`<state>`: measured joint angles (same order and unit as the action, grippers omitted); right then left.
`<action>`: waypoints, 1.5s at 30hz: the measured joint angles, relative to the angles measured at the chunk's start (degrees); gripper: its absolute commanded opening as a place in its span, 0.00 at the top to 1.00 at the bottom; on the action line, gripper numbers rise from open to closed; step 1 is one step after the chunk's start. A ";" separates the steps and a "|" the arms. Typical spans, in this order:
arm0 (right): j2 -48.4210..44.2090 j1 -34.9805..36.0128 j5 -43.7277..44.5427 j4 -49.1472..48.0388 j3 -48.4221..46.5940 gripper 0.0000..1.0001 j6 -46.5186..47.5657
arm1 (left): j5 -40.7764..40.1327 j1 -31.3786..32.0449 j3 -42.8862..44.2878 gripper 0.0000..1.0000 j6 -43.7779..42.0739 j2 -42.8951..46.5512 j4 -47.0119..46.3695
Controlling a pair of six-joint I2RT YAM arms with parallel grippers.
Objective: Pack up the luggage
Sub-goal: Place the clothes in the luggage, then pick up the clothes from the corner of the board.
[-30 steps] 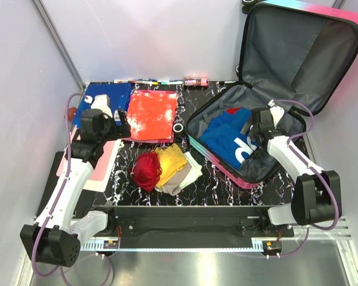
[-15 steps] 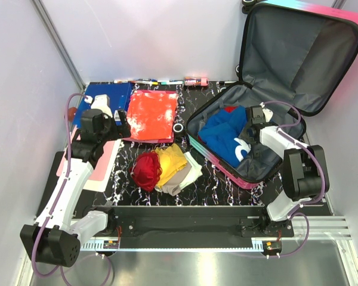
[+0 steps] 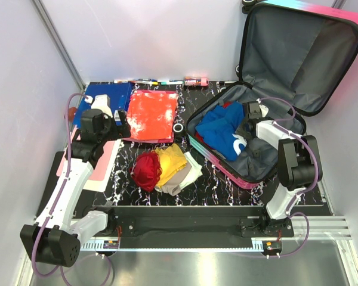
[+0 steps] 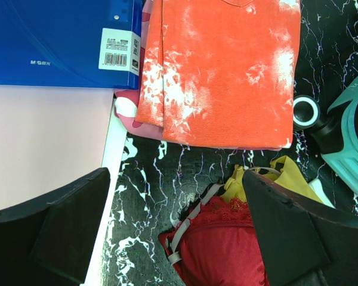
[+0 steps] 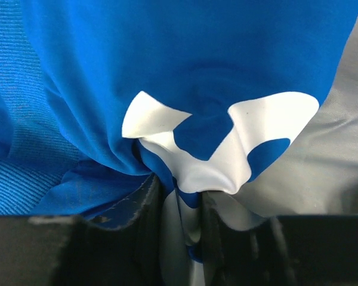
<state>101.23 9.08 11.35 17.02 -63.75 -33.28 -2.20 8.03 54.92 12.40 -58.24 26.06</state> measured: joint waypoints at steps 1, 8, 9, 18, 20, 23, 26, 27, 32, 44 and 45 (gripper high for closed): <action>0.00 0.00 -0.02 0.00 0.00 0.53 0.00 | -0.02 0.00 0.00 0.01 0.00 0.00 0.00; -0.52 0.02 -0.13 -0.90 0.09 0.08 0.74 | -0.17 0.02 0.00 0.01 -0.15 0.00 0.00; -1.09 0.02 -0.11 -0.83 0.22 0.06 0.94 | -0.17 0.02 0.00 0.01 -0.15 0.00 0.00; -13.25 0.07 1.38 1.57 0.44 0.03 3.80 | -0.15 0.02 0.00 0.01 -0.15 0.00 0.00; -16.17 0.09 1.77 2.27 0.39 0.03 4.76 | -0.11 0.02 0.00 0.01 -0.15 0.00 0.00; -19.12 0.09 1.92 3.02 -0.09 0.04 6.45 | 0.11 0.02 0.00 0.01 -0.15 0.00 0.00; -19.58 0.09 -1.03 3.72 -2.75 0.08 8.76 | 0.17 0.07 0.00 0.01 -0.15 0.00 0.00; -19.54 0.09 -2.64 3.80 -3.69 0.10 9.44 | 0.26 0.07 0.00 0.01 -0.15 0.00 0.00; -17.20 3.19 -9.33 3.89 -9.66 0.11 12.92 | 0.55 0.07 0.00 0.01 -0.15 0.00 0.00; 2.27 19.58 -19.78 -0.50 -30.82 0.12 16.04 | 0.59 0.20 0.00 0.01 -0.15 0.00 0.02; 4.66 20.02 -20.61 -1.07 -32.89 0.13 15.85 | 0.61 0.24 0.00 0.01 -0.13 0.00 0.00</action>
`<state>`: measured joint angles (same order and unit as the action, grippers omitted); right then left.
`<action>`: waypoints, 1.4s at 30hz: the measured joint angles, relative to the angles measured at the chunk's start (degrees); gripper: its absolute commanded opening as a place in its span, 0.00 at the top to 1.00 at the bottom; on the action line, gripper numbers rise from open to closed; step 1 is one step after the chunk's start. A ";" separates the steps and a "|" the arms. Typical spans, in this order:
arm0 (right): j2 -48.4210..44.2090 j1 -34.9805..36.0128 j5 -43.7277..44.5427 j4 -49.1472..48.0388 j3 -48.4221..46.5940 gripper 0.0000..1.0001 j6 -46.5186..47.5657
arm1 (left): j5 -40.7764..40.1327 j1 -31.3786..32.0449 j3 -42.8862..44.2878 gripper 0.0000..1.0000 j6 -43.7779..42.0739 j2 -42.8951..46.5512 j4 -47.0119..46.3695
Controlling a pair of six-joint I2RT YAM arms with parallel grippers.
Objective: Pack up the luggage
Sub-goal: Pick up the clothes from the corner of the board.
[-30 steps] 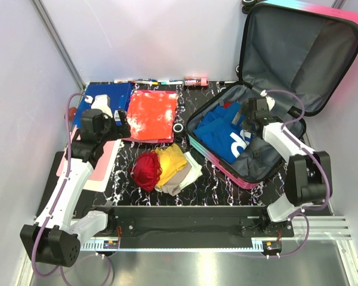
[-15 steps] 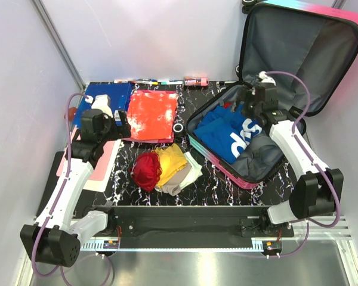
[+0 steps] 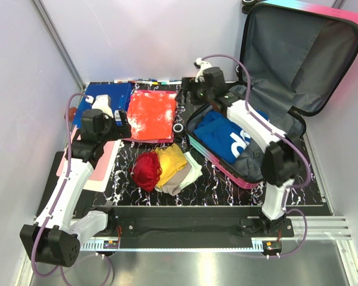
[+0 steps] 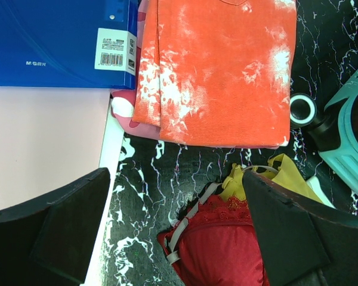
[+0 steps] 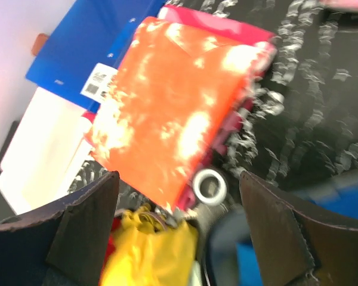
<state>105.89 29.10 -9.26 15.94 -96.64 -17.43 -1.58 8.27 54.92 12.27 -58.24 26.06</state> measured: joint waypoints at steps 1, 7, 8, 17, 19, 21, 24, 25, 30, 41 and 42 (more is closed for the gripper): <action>2.05 0.33 -0.72 -0.07 -1.81 0.14 -0.33 | 0.00 0.07 0.00 0.01 -0.02 0.00 0.02; 15.50 1.77 -3.06 -0.90 -12.11 0.16 -2.60 | 0.04 0.61 0.00 0.01 -0.02 0.00 0.02; 17.79 1.92 -2.84 -0.13 -14.23 0.16 -2.86 | 0.09 0.63 0.00 0.01 -0.02 0.00 0.02; 31.45 2.75 0.63 7.50 -28.59 0.17 -5.20 | 0.13 0.66 0.00 0.01 -0.02 -0.02 0.02; 32.89 2.84 1.70 9.11 -30.91 0.17 -5.51 | 0.13 0.66 0.00 0.01 -0.02 -0.02 0.02; 33.81 2.91 2.45 10.32 -32.72 0.17 -5.60 | 0.13 0.68 0.00 0.01 -0.02 0.00 0.02; 35.60 3.02 3.19 11.96 -36.33 0.17 -5.95 | 0.13 0.70 0.00 0.01 -0.02 -0.02 0.02; 36.13 3.06 3.65 12.37 -37.20 0.17 -6.08 | 0.13 0.70 0.00 0.01 -0.02 -0.02 0.02; 37.99 3.23 4.09 14.03 -38.97 0.17 -6.86 | 0.13 0.70 0.00 0.01 -0.02 -0.02 0.02; 42.40 3.26 4.07 16.57 -42.16 0.23 -8.13 | 0.15 0.70 0.00 0.01 -0.02 -0.02 0.02; 42.58 3.26 3.93 16.87 -42.42 0.25 -8.28 | 0.15 0.70 0.00 0.01 -0.02 -0.02 0.02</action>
<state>148.46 32.36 -5.32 32.82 -139.06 -25.71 -1.43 8.97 54.92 12.25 -58.26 26.09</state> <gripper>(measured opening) 0.797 0.984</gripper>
